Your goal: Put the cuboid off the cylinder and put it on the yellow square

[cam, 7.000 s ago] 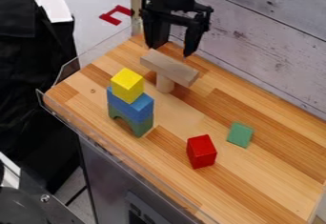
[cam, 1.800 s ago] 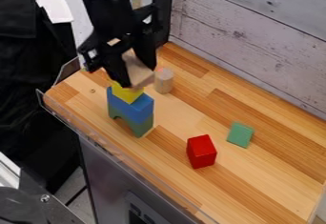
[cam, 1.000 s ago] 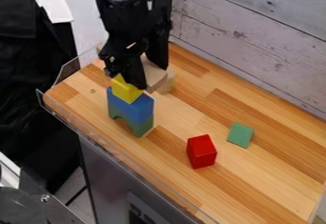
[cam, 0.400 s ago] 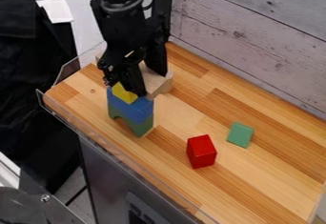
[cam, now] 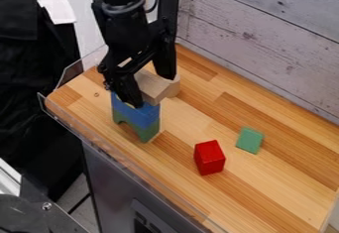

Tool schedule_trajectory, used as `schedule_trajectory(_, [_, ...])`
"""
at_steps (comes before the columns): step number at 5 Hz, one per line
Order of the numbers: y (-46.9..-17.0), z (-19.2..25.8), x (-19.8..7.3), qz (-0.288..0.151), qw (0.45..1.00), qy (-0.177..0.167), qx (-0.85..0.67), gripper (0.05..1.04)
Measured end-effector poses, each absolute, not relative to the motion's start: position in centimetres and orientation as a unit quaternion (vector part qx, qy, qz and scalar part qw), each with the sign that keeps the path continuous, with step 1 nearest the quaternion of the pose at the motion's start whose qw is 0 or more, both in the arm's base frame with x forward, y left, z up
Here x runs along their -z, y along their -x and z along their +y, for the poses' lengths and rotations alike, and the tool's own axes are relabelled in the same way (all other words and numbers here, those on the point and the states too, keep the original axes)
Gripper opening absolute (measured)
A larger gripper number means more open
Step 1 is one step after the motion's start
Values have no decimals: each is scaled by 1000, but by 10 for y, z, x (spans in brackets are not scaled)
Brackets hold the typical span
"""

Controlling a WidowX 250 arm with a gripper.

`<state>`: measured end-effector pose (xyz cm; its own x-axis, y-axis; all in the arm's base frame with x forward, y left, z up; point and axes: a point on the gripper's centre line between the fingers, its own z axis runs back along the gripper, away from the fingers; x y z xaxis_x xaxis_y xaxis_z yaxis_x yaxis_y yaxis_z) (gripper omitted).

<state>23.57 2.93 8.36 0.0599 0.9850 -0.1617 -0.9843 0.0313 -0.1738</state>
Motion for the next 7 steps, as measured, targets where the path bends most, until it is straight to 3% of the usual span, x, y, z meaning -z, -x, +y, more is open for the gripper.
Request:
schedule_trajectory(1, [-239,34,-91,-8,728,110,-676,999])
schedule_trajectory(3, [-268,60,-157,-61,753,55,-653,999])
schedule_trajectory(4, [-276,64,-148,4,829,28,-558,999])
schedule_trajectory(5, [-285,65,-130,36,891,21,-452,999])
schedule_trajectory(6, [-287,61,-115,55,939,8,-338,999])
schedule_trajectory(7, [-293,56,-113,37,975,4,-219,999])
